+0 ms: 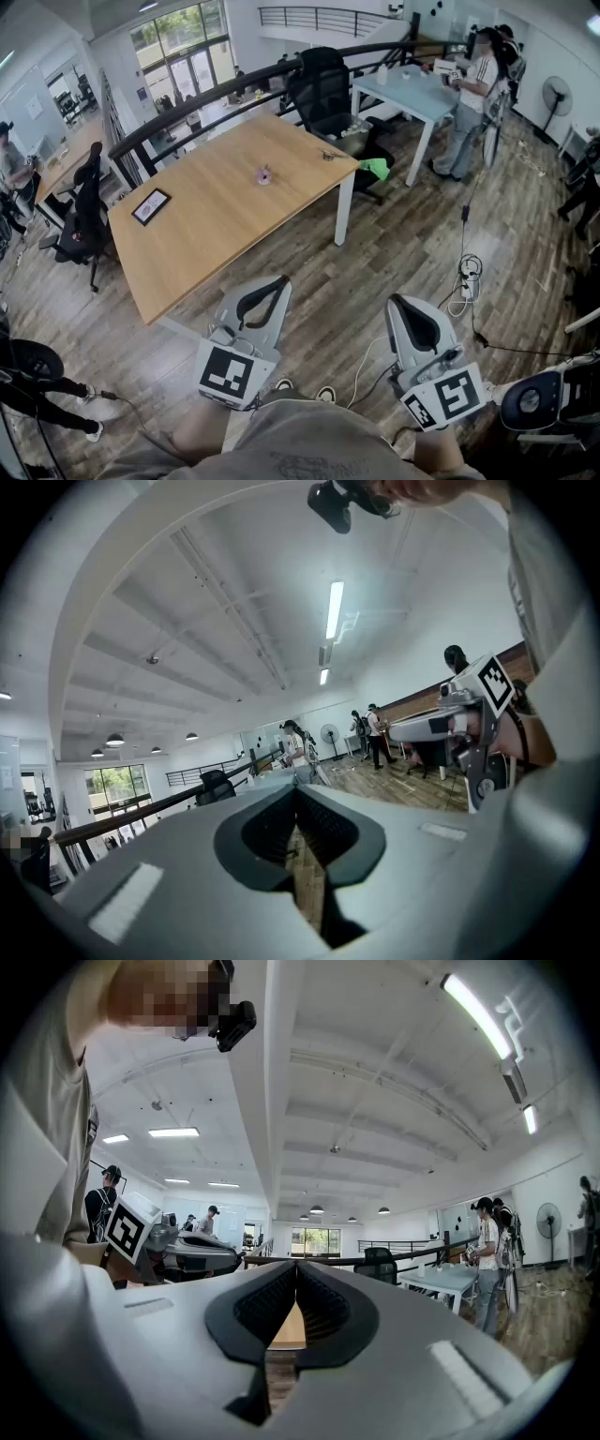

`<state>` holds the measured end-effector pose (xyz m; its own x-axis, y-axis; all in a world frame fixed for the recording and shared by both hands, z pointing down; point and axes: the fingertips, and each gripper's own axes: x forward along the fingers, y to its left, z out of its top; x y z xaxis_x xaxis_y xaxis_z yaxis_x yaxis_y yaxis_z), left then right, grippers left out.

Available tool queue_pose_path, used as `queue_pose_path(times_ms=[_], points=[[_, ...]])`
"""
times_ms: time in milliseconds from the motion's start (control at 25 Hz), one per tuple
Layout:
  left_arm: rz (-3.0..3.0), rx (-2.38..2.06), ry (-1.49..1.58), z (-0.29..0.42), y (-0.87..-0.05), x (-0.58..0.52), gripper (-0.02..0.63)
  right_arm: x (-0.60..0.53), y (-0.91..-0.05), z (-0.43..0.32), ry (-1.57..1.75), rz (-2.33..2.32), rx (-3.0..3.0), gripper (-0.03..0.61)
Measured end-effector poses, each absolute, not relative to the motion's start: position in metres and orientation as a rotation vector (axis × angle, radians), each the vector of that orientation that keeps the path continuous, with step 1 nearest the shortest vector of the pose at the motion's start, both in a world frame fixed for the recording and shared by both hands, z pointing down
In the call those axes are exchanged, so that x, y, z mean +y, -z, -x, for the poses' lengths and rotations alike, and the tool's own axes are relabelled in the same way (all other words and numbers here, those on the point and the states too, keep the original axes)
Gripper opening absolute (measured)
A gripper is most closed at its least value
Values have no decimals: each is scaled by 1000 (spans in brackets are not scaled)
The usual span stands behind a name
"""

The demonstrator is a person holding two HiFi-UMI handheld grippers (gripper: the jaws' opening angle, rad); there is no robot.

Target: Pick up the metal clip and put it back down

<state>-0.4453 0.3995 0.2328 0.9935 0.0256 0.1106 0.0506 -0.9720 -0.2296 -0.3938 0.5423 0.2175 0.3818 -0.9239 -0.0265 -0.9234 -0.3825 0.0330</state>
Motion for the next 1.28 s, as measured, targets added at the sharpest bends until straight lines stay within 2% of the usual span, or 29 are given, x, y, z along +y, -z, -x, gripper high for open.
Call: queue_pose_path(times_ms=[680,760,840,880,1280], points=[[2856,-75,142,434,-235,411,2,560,-222,387,91,-2643,-1774,14],[2870,-71,150,431,-236,411,2,564,-214,382,128,-2695,-1793,52],[2862,-73,145,427,-236,408,2,565,-211,376,139,-2717,-1776,140],[2854,-77,142,424,-237,407,2,564,-213,372,133,-2715,-1758,149],[2841,-127,146,370,-250,383,2,539,-237,315,46,-2711,-1673,147]])
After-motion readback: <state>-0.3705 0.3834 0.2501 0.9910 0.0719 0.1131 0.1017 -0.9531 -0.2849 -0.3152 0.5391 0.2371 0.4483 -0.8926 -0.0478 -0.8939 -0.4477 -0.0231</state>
